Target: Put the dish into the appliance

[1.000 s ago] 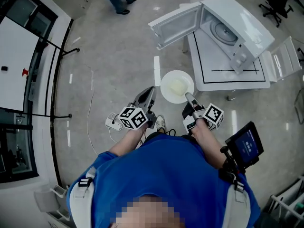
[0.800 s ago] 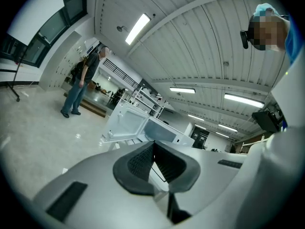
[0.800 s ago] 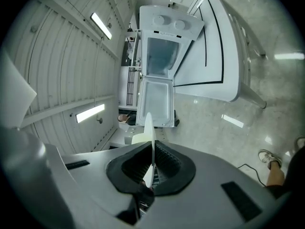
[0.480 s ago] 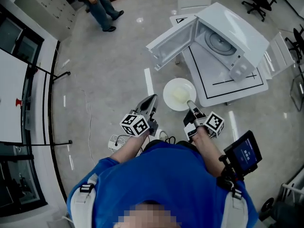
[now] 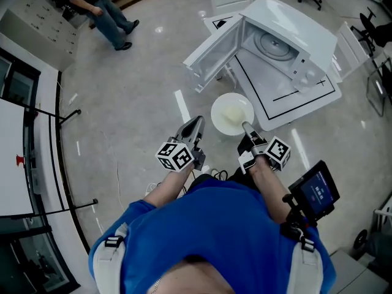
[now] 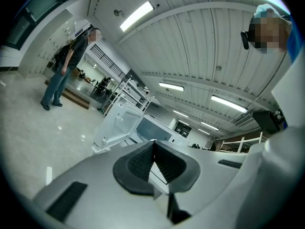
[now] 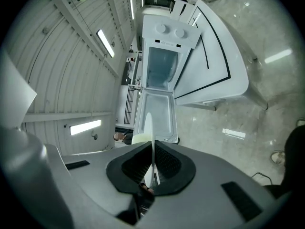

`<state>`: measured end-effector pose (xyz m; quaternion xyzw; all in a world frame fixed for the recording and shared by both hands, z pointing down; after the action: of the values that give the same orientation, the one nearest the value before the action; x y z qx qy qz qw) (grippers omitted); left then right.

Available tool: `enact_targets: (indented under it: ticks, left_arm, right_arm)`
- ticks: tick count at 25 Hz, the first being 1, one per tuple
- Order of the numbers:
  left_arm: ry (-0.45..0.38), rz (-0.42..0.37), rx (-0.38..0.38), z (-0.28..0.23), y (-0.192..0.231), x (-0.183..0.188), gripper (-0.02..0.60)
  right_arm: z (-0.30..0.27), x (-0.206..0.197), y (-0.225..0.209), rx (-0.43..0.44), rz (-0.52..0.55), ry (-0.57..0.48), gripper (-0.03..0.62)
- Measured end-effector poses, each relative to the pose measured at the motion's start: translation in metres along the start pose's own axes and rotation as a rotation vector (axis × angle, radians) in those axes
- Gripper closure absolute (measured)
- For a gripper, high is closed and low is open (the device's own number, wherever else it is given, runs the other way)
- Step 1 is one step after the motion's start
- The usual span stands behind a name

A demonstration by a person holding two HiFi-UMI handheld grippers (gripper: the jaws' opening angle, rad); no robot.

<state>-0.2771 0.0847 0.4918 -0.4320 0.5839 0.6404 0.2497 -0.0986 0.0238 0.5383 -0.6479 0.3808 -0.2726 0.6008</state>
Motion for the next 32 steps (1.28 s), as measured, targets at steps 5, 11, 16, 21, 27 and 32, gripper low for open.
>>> enact_targets:
  ticks: [5,11,16,21,27,32]
  left_arm:
    - [0.019,0.002,-0.047,-0.021,-0.005,0.001,0.575]
    - [0.057,-0.008,-0.084,-0.057,-0.011,-0.004,0.575]
    - [0.093,-0.031,-0.092,-0.125,-0.01,-0.006,0.575]
    - [0.109,-0.051,-0.115,-0.142,-0.008,0.003,0.575]
    - [0.129,-0.061,-0.122,-0.169,-0.007,0.003,0.575]
    - [0.141,-0.067,-0.105,-0.232,-0.011,-0.001,0.575]
  right_arm:
    - [0.0,0.015,-0.001,-0.013,-0.008,-0.054,0.585]
    - [-0.005,0.047,-0.008,-0.013,-0.029,-0.111,0.585]
    - [-0.025,0.111,-0.02,-0.01,-0.046,-0.15,0.585]
    - [-0.032,0.123,-0.018,-0.01,-0.056,-0.196,0.585]
    - [-0.039,0.146,-0.024,-0.022,-0.067,-0.221,0.585]
    - [-0.062,0.203,-0.036,-0.03,-0.084,-0.211,0.585]
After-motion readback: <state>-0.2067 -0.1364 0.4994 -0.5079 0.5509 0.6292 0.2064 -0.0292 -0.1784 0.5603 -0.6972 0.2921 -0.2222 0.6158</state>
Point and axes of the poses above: the fingertips, and each gripper's own axes: z backward along the fingers, y to its left, x out of its top, the point moved 2 cm from there along z, backward along the fingers
